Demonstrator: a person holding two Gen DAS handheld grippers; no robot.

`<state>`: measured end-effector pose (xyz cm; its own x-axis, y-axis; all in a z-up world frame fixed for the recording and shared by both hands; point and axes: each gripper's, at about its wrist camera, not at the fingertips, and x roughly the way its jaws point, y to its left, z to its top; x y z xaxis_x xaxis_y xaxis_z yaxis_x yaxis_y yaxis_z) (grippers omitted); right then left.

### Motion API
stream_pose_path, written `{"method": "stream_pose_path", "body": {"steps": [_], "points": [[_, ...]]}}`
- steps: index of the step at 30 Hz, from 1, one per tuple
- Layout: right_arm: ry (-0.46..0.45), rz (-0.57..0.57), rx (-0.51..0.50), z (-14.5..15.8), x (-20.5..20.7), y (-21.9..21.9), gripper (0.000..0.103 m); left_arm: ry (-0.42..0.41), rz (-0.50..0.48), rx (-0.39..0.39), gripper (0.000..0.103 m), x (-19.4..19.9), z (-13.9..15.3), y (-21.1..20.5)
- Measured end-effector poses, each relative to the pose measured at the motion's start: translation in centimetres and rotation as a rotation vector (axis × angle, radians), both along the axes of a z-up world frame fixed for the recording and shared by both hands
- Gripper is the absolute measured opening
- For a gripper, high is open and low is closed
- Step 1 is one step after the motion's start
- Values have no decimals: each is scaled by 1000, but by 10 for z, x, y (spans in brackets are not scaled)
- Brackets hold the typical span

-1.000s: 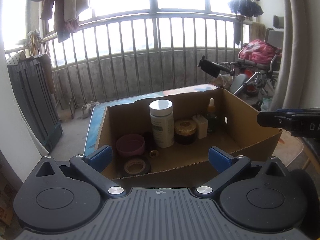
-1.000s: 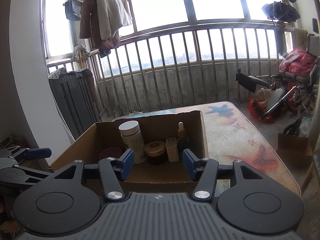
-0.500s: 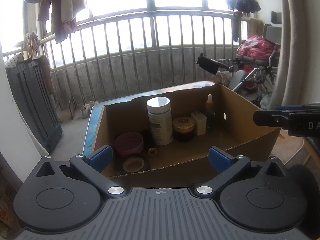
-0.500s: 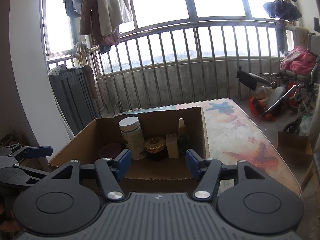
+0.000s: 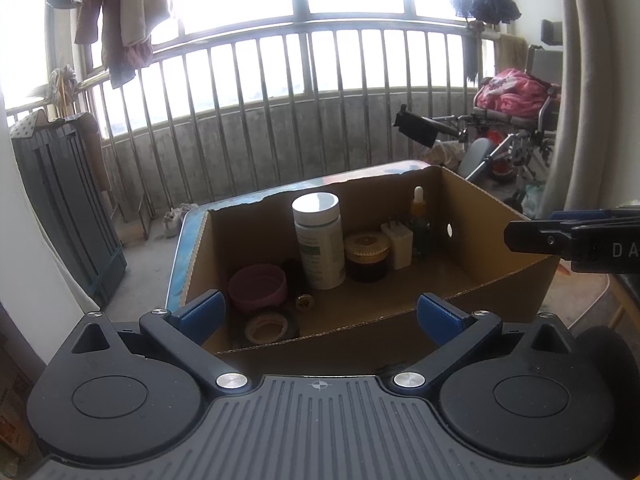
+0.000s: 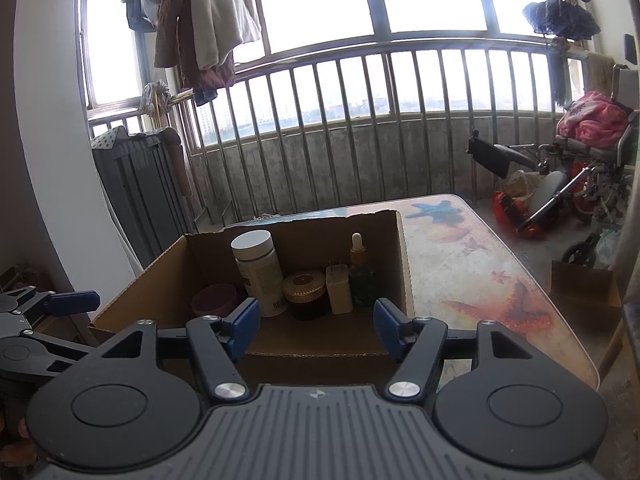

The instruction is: Organize rigid objects

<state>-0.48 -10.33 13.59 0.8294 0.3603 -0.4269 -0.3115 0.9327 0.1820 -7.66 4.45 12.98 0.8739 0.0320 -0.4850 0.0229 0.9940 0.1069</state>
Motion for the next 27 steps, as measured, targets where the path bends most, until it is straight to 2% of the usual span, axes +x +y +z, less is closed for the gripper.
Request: {"method": "stream_pose_path", "body": {"steps": [14, 19, 24, 27], "points": [[6, 8, 10, -1, 0, 3, 80, 2, 18, 12, 103, -2, -2, 1], [7, 6, 6, -2, 1, 3, 81, -13, 16, 63, 103, -4, -5, -4], [14, 7, 5, -4, 2, 3, 81, -11, 22, 56, 103, -5, -6, -3], [16, 9, 3, -5, 2, 4, 81, -27, 51, 99, 103, -6, -6, -6]]}}
